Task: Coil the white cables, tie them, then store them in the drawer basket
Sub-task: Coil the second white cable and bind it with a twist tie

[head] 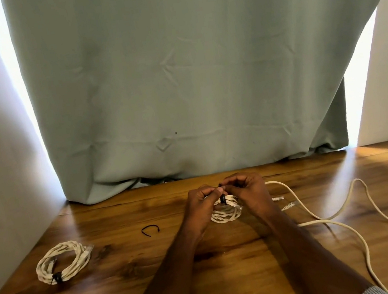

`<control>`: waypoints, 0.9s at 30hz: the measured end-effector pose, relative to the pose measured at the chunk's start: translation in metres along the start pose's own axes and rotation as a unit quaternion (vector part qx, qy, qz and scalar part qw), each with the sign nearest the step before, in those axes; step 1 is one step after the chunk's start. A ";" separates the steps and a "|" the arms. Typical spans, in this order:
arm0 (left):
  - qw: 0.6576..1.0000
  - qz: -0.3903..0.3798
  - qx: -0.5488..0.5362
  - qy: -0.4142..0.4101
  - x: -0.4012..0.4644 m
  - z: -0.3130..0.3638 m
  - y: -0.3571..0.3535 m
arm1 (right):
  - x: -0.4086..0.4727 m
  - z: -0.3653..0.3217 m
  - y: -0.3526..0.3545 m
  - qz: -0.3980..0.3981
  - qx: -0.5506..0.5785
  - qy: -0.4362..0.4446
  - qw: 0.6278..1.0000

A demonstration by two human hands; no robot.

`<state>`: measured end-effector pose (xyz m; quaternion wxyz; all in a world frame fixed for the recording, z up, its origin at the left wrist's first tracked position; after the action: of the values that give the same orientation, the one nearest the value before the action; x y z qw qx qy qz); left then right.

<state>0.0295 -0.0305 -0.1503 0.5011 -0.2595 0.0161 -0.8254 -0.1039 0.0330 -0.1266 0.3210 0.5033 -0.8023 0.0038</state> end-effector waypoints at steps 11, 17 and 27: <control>0.998 0.002 0.057 -0.038 0.002 -0.002 -0.001 | 0.005 0.000 0.004 -0.025 -0.033 0.017 0.999; 0.997 0.012 0.068 -0.036 -0.001 -0.002 -0.006 | 0.006 -0.001 0.000 0.042 -0.085 0.036 0.995; 0.993 -0.035 0.101 -0.041 -0.007 -0.001 -0.008 | 0.007 0.003 -0.002 0.087 -0.125 -0.033 0.988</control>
<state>0.0248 -0.0206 -0.1520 0.4961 -0.2416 -0.0964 -0.8284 -0.1055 0.0251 -0.1256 0.3527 0.3872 -0.8476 -0.0849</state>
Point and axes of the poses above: each hand's wrist, its own x-axis towards the middle knuckle, its own y-axis out of the back of the hand, z = x × y, the point moved 1 cm from there along x, towards the middle knuckle, and after that the axes turned 14 degrees about -x, right-handed, at the moved point
